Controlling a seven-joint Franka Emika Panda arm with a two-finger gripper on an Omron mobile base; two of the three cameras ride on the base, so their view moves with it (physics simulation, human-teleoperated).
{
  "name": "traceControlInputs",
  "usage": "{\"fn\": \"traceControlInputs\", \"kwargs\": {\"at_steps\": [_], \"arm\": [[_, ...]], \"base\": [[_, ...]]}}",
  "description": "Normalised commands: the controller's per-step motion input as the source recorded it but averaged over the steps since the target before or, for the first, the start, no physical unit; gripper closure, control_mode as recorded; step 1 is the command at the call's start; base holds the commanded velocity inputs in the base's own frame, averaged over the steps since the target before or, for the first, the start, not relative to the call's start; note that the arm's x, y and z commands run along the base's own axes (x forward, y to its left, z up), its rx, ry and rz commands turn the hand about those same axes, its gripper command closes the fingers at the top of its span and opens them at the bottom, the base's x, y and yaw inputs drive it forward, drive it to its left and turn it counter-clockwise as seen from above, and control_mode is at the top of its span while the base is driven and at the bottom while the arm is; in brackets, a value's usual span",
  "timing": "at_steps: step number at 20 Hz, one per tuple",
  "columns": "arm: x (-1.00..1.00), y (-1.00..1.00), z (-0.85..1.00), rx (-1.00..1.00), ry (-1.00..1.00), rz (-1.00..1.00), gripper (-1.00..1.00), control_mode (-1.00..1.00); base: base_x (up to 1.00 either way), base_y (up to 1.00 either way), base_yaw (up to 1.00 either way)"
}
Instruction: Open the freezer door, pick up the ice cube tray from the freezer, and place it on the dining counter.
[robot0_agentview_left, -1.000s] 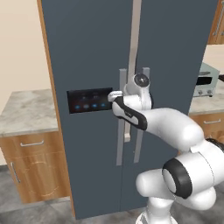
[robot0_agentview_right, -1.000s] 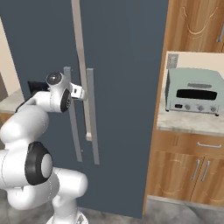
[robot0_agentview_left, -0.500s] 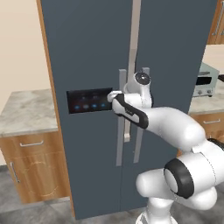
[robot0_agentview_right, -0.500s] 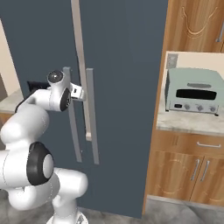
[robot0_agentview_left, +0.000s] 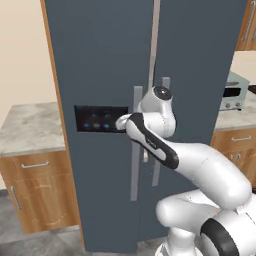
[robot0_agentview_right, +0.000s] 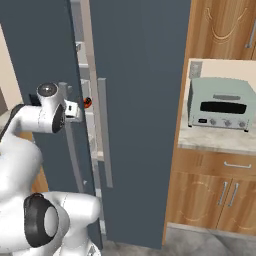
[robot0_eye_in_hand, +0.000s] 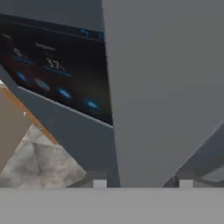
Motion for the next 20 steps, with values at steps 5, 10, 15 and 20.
{"fn": "traceControlInputs", "kwargs": {"at_steps": [5, 10, 15, 20], "arm": [[-1.00, 1.00, 0.00, -0.17, 0.01, 0.18, 1.00, -1.00], [-1.00, 1.00, 0.00, -0.14, 0.00, 0.17, -1.00, -1.00], [-1.00, 0.36, 0.12, -0.03, -0.02, 0.07, -1.00, -1.00], [-0.73, -0.89, 0.30, 0.27, 0.00, 0.01, -1.00, -1.00]], "base": [[0.00, 0.00, 0.00], [0.00, 0.00, 0.00], [0.00, 0.00, 0.00], [0.00, 0.00, 0.00]]}}
